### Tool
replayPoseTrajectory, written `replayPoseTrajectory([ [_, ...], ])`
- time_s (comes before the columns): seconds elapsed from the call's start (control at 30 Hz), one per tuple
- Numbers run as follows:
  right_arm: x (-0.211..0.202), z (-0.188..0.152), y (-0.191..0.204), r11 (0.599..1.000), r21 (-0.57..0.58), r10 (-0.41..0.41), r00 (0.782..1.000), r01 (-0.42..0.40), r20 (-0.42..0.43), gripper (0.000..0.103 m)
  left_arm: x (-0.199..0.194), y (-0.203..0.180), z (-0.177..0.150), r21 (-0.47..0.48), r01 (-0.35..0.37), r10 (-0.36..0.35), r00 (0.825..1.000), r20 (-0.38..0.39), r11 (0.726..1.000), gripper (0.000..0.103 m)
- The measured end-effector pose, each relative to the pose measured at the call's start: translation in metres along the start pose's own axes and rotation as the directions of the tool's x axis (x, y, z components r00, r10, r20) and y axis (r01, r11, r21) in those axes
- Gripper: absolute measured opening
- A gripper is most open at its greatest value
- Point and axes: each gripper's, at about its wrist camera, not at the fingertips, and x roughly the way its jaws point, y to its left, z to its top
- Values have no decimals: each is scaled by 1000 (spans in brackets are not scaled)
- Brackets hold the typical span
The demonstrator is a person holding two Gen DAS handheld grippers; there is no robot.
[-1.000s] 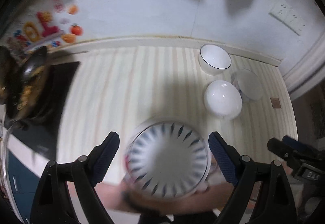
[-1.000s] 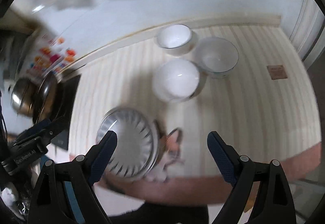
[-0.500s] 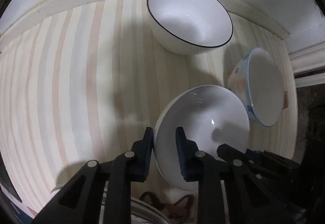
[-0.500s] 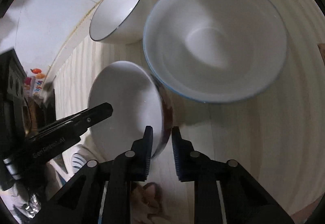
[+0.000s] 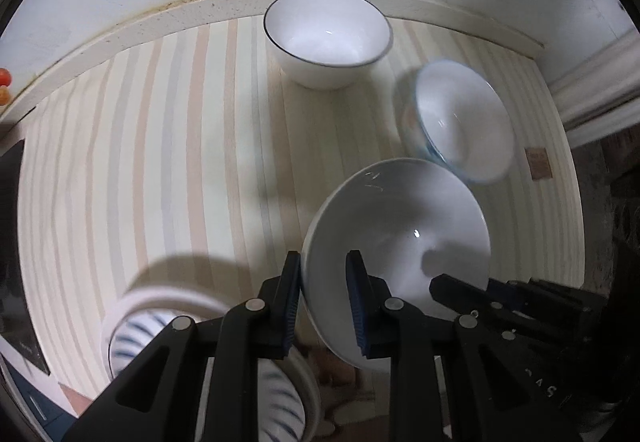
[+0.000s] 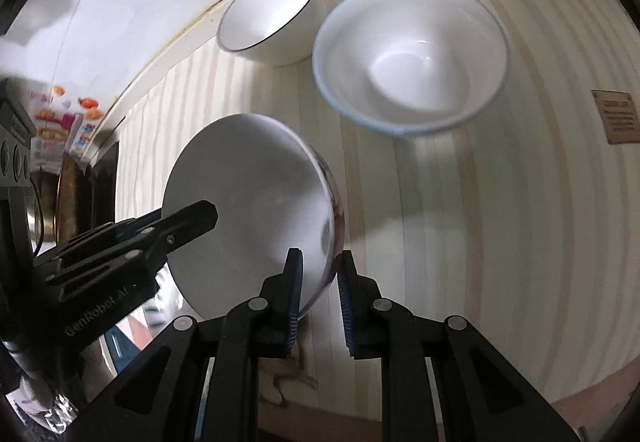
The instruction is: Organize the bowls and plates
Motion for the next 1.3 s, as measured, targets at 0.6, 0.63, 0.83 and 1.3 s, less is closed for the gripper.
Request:
replayPoseTrajectory([
  [0.6,-33,-98,-35,998,68,-10,999,12,-35,20,3,-36,-61,110,35,-28,997,-70,993,20],
  [0.63,-31,-100,-39,997,76,-12,999,15,-35,20,7,-38,-60,113,34,-25,997,-76,993,20],
  [0.83,-14,-101,-52,994,102,-32,998,36,-49,20,36,-47,-63,117,27,-12,992,-123,993,20],
  [1.3,8,-102,-52,994,95,-41,995,50,-94,20,51,-64,-61,137,-16,34,990,-134,991,20],
])
